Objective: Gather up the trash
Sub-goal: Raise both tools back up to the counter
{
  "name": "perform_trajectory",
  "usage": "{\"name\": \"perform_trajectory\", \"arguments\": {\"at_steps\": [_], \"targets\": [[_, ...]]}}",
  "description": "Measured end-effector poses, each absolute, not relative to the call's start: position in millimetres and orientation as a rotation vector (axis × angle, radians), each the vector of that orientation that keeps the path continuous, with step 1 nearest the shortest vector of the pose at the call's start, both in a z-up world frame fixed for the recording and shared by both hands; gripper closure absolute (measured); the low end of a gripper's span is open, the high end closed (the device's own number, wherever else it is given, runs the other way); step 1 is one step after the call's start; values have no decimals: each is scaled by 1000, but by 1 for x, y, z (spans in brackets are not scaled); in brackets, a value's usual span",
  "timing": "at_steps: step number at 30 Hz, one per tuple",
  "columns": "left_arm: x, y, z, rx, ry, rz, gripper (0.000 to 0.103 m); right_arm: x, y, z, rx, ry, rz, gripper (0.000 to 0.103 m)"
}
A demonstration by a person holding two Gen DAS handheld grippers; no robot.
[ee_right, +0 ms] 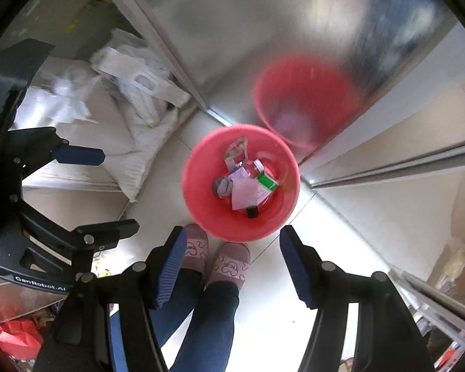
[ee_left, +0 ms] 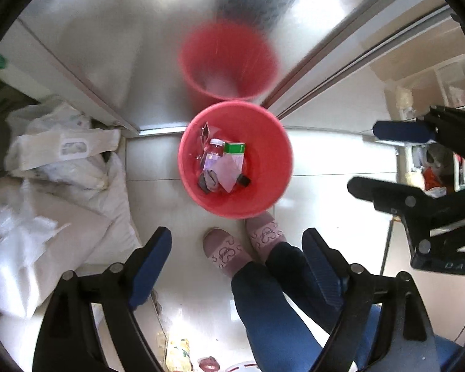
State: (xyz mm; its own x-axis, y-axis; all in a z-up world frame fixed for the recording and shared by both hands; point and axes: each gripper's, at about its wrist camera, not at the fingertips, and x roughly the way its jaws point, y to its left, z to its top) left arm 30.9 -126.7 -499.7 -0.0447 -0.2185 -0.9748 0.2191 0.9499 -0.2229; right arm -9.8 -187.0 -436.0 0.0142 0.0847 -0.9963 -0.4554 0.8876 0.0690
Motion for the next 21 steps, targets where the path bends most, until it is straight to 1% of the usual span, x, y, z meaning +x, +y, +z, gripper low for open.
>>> {"name": "perform_trajectory", "arguments": {"at_steps": [4, 6, 8, 12, 17, 21], "targets": [[20, -119, -430, -22, 1544, -320, 18, -16, -180, -374, -338, 1442, 455, 43], [12, -116, -392, -36, 1520, -302, 14, -19, -177, -343, -354, 1414, 465, 43], [5, -111, -354, -61, 1496, -284, 13, -23, -176, -311, -361, 1391, 466, 43], [-6, -108, -296, -59, 1461, -253, 13, -29, -173, -256, -318, 1379, 455, 44], [-16, -110, -220, -14, 1348, -222, 13, -34, -169, -192, -317, 1293, 464, 43], [-18, -109, -171, 17, 1264, -154, 13, -32, -166, -144, -315, 1210, 482, 43]]}}
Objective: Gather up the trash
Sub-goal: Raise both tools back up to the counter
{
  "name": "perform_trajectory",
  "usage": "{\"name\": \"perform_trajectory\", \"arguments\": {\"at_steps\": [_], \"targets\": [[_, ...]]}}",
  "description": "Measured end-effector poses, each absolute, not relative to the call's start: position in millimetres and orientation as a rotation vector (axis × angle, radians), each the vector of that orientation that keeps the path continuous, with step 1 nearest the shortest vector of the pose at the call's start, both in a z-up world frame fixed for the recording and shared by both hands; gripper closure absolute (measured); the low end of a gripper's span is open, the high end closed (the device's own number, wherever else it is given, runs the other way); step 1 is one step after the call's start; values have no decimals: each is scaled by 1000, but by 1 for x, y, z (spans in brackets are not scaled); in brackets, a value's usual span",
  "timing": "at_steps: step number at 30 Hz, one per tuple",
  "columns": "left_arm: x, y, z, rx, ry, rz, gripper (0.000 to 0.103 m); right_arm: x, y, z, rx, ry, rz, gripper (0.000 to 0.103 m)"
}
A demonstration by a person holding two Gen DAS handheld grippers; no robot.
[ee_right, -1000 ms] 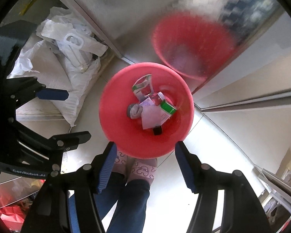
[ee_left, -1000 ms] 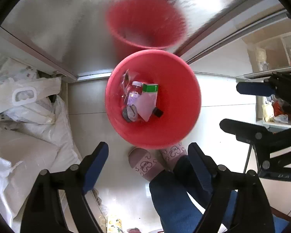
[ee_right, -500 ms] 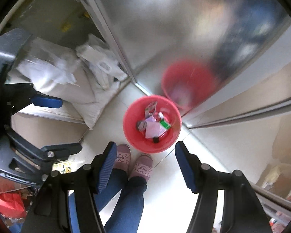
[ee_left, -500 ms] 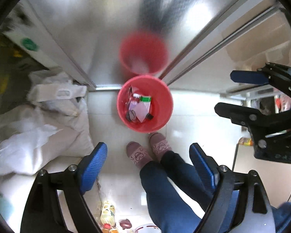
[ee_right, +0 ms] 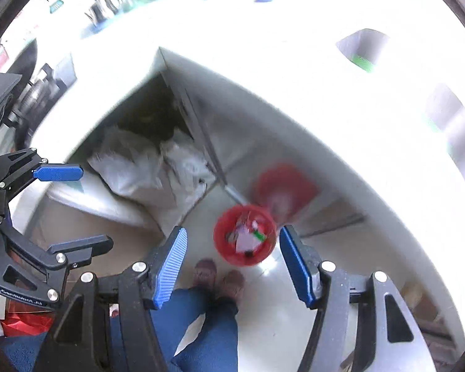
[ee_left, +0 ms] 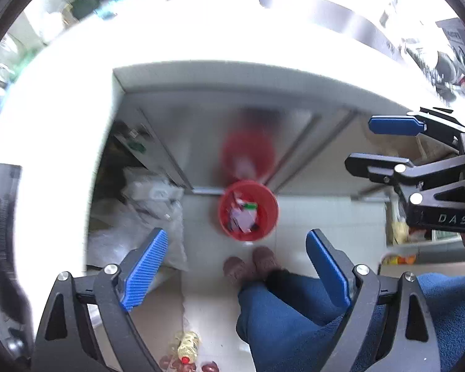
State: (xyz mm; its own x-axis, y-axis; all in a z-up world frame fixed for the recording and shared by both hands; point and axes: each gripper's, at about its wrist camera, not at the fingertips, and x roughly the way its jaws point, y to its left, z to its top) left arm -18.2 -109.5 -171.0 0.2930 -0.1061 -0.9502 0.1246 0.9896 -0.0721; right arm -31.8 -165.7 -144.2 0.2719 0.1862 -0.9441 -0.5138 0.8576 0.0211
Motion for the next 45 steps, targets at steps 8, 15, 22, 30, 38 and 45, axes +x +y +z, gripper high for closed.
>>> {"name": "perform_trajectory", "arguments": {"at_steps": [8, 15, 22, 30, 38, 45], "targets": [[-11, -108, -107, 41, 1133, -68, 0, -14, -163, -82, -321, 1037, 519, 42], [13, -98, -73, 46, 1049, -34, 0, 4, -157, -54, -315, 955, 537, 26], [43, -82, -71, 3, 1064, -35, 0, 30, -148, -49, -369, 902, 510, 12], [94, -42, -84, 5, 1068, -5, 0, 67, -120, -59, -393, 939, 520, 1], [159, 3, -91, -1, 1097, -63, 0, 129, -94, -54, -347, 998, 453, 1], [210, 42, -95, 35, 1099, -64, 0, 184, -64, -58, -293, 1044, 402, 1]]}}
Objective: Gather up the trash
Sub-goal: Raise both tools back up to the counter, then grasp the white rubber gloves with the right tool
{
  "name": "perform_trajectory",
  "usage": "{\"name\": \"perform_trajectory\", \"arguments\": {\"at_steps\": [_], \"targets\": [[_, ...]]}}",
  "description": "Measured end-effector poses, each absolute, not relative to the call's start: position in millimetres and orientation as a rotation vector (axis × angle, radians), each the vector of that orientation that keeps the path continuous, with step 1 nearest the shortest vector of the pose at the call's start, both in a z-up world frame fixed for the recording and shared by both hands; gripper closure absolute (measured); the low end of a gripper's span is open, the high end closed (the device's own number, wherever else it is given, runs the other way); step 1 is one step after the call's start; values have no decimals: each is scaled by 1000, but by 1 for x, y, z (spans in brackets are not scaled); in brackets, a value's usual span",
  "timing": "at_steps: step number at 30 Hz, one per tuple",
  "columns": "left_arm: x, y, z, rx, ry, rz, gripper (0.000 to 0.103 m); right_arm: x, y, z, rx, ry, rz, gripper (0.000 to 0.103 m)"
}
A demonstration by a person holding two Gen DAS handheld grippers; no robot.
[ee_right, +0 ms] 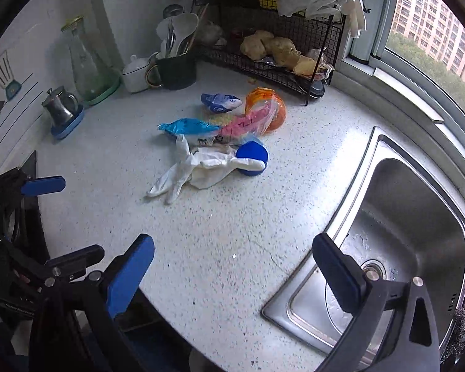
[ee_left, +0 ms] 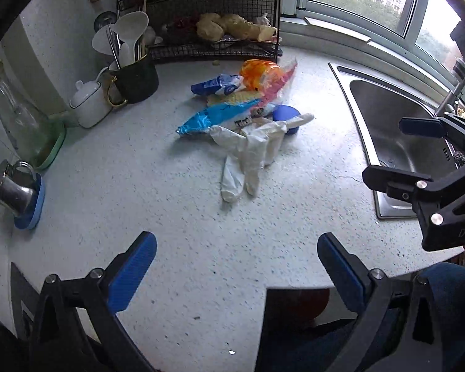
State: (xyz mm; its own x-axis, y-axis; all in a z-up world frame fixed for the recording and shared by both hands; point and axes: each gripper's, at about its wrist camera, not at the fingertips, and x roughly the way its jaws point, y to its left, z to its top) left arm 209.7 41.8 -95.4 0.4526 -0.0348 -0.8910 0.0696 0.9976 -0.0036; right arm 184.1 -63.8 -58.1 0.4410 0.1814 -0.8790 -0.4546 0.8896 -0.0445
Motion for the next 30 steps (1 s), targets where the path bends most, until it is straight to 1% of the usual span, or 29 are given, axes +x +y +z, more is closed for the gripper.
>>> {"name": "perform_trajectory", "arguments": {"at_steps": [5, 10, 11, 12, 14, 19, 20, 21, 24, 25, 26, 28, 29, 30], "targets": [[243, 76, -108, 20, 1131, -52, 0, 219, -34, -81, -250, 1089, 437, 1], [267, 101, -128, 17, 1186, -56, 0, 239, 0, -113, -293, 1119, 465, 2], [271, 105, -132, 16, 1195, -57, 0, 243, 3, -118, -278, 1142, 464, 4], [274, 109, -135, 16, 1201, -57, 0, 246, 5, -123, -266, 1162, 457, 9], [280, 115, -139, 25, 1204, -55, 0, 253, 8, -130, -235, 1192, 447, 13], [290, 122, -148, 24, 1211, -74, 0, 266, 13, -135, -203, 1237, 421, 14], [292, 122, -150, 16, 1215, -81, 0, 267, 15, -135, -210, 1238, 421, 17], [293, 122, -151, 10, 1218, -87, 0, 269, 18, -136, -214, 1239, 424, 23], [296, 120, -156, 15, 1229, -100, 0, 275, 20, -140, -211, 1263, 412, 34], [297, 120, -157, 18, 1225, -102, 0, 277, 20, -142, -213, 1265, 402, 35], [297, 120, -157, 22, 1220, -101, 0, 278, 20, -141, -218, 1248, 397, 38], [298, 121, -157, 17, 1217, -102, 0, 280, 21, -139, -228, 1240, 391, 51], [298, 122, -157, 12, 1219, -104, 0, 279, 19, -137, -235, 1233, 390, 63], [299, 123, -157, 12, 1219, -103, 0, 279, 19, -135, -243, 1230, 395, 72]]}}
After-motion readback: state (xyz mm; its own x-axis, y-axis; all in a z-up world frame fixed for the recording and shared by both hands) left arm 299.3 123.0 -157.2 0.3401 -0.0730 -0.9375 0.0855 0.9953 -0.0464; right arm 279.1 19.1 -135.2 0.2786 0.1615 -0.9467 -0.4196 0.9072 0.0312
